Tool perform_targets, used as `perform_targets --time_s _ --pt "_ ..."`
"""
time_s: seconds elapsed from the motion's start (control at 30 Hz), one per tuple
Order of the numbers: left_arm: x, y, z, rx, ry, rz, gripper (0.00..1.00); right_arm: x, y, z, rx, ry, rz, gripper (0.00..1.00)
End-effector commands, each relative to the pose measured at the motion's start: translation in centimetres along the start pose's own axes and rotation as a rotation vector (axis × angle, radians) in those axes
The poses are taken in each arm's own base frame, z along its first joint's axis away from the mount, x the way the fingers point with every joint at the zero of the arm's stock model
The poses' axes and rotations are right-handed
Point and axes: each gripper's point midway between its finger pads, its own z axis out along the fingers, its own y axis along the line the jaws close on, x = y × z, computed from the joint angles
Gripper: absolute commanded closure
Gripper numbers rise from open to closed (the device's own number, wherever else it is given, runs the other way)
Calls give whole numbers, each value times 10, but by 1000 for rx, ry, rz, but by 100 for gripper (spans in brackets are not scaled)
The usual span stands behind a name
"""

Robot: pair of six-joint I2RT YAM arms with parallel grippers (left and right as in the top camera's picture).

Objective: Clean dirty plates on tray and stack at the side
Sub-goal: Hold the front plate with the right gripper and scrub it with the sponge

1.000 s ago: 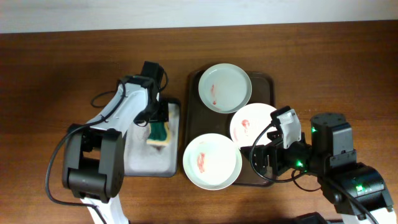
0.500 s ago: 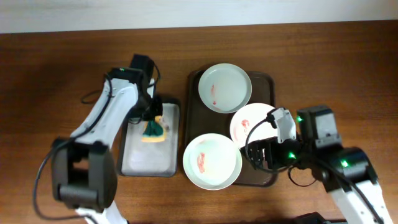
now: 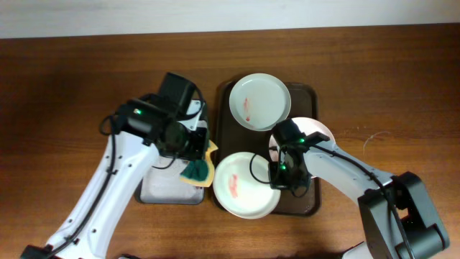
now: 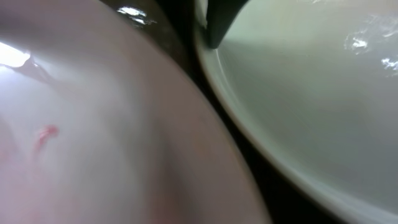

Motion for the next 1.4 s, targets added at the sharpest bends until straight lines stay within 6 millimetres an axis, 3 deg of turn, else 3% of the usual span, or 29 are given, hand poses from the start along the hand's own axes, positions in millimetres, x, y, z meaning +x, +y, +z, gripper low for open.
perform_targets --time_s 0.0,0.13,0.17,0.47,0.53,0.67,0.77,0.87,0.9,0.97,1.03,1.1,1.13,1.17,1.27,1.37 --pt "8 0 36 -15 9 -30 100 -12 -22 8 50 -32 108 96" --pt "14 -6 99 36 -48 -83 100 -21 -36 3 23 -46 166 96" --pt "13 -17 115 100 -69 -67 100 -23 -35 3 20 -54 156 96" --pt "-23 -58 181 216 -187 -7 100 -25 -30 2 -6 -57 56 96" --pt "-16 -64 203 239 -141 -51 100 -25 -30 2 -6 -57 56 96" --pt "6 -47 238 163 -43 -121 100 -25 -30 2 -6 -57 56 96" --pt "10 3 230 -117 -26 -188 100 -25 -30 3 -6 -56 56 96" --pt "-3 53 190 -470 -56 -173 100 -24 -30 3 -5 -54 57 96" --pt "-6 63 180 -548 -66 -158 100 -24 -30 3 -5 -54 57 96" --pt "-5 63 180 -548 -60 -138 100 -25 -30 3 -5 -54 57 96" --pt "-5 48 188 -456 -44 -149 100 -25 -30 3 -5 -54 57 96" --pt "-9 1 205 -196 -12 -163 100 -25 -30 2 -6 -57 56 96" --pt "-16 -44 211 23 -3 -123 100 -25 -30 2 -6 -58 56 96" --pt "-20 -63 212 106 -13 -99 100 -25 -30 2 -6 -58 56 96" --pt "-26 -99 217 213 -54 -34 100 -25 -30 2 -6 -58 56 96" --pt "-16 -119 229 285 -19 1 100 -25 -30 2 -6 -58 55 96"
